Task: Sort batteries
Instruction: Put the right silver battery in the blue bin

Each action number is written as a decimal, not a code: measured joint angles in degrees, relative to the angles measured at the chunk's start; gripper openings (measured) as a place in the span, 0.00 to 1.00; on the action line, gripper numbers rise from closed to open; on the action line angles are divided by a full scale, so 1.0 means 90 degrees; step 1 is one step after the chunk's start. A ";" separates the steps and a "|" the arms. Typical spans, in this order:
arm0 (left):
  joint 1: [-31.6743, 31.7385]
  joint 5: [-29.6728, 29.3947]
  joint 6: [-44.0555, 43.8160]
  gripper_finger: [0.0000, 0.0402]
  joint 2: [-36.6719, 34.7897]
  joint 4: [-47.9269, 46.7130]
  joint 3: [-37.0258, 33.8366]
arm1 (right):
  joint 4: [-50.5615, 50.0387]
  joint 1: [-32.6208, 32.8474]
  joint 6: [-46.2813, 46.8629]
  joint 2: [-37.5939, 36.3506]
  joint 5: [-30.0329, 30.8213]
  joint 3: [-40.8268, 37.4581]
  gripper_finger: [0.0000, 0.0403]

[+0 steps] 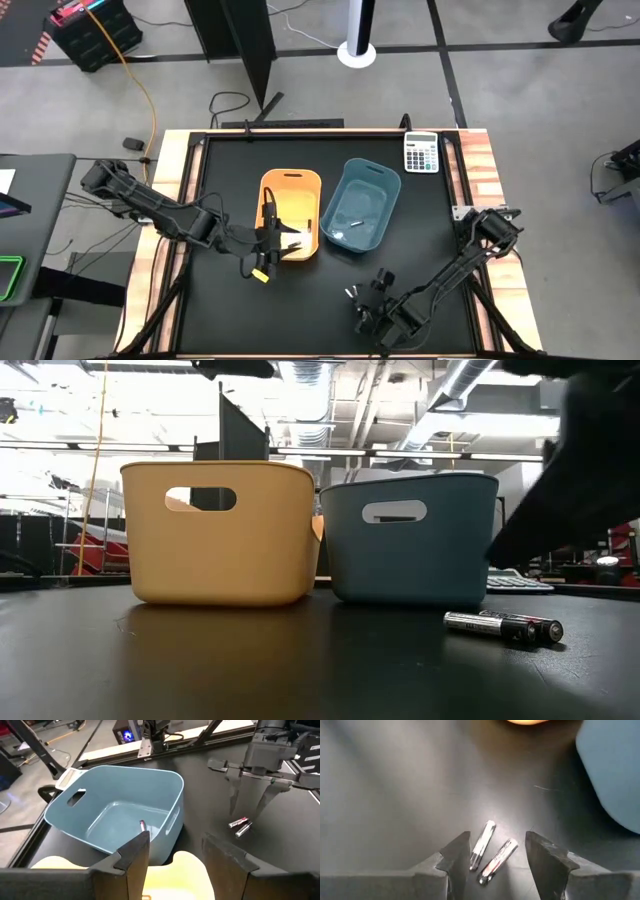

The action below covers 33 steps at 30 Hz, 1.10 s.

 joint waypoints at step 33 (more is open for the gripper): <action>-0.0010 0.0158 0.0022 0.43 -0.0217 0.0203 -0.0414 | -0.0408 -0.0398 0.1445 0.0000 -0.0908 0.0007 0.45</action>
